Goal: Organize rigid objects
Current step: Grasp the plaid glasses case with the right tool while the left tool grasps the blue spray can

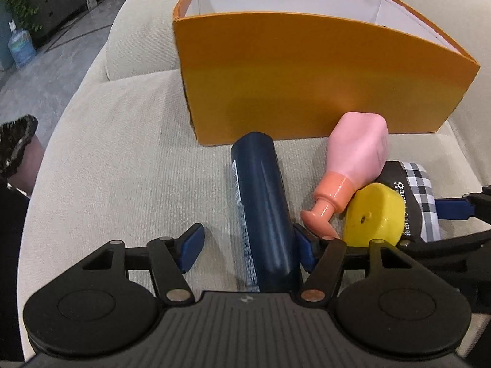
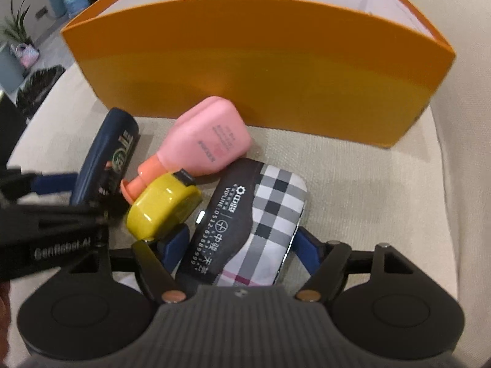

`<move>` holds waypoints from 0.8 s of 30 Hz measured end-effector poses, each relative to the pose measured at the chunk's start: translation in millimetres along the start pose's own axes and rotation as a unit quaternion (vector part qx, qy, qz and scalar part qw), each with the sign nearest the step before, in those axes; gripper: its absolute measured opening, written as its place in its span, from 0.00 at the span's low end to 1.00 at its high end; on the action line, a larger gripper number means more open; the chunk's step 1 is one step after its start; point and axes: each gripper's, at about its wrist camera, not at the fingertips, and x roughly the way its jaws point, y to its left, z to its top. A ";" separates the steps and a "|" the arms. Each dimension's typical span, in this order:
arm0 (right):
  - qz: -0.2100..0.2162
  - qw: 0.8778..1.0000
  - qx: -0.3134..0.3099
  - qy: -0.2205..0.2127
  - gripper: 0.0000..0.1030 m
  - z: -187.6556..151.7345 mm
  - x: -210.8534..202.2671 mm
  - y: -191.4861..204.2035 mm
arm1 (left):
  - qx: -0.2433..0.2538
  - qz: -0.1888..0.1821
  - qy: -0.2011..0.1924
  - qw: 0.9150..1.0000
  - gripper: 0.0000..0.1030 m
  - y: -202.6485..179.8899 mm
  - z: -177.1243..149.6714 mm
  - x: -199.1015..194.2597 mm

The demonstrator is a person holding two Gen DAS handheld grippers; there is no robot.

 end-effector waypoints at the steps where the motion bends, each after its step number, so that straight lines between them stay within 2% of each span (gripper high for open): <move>1: -0.001 1.000 -0.003 0.000 0.71 -0.4 -0.5 0.6 | 0.005 0.000 0.000 1.000 0.68 -1.5 0.3 0.2; 3: 0.001 1.000 -0.007 0.000 0.70 -1.7 -1.8 -0.2 | 0.013 -0.004 -0.003 1.000 0.59 -4.4 0.3 -1.3; 5: 0.005 1.000 -0.010 0.001 0.69 -3.0 -2.9 -1.3 | 0.013 -0.010 -0.005 1.000 0.38 -5.3 -0.4 -3.6; 24: 0.019 1.000 0.017 -0.003 0.64 -1.0 -25.3 -24.6 | 0.016 -0.033 -0.036 0.999 0.35 4.5 1.6 -40.5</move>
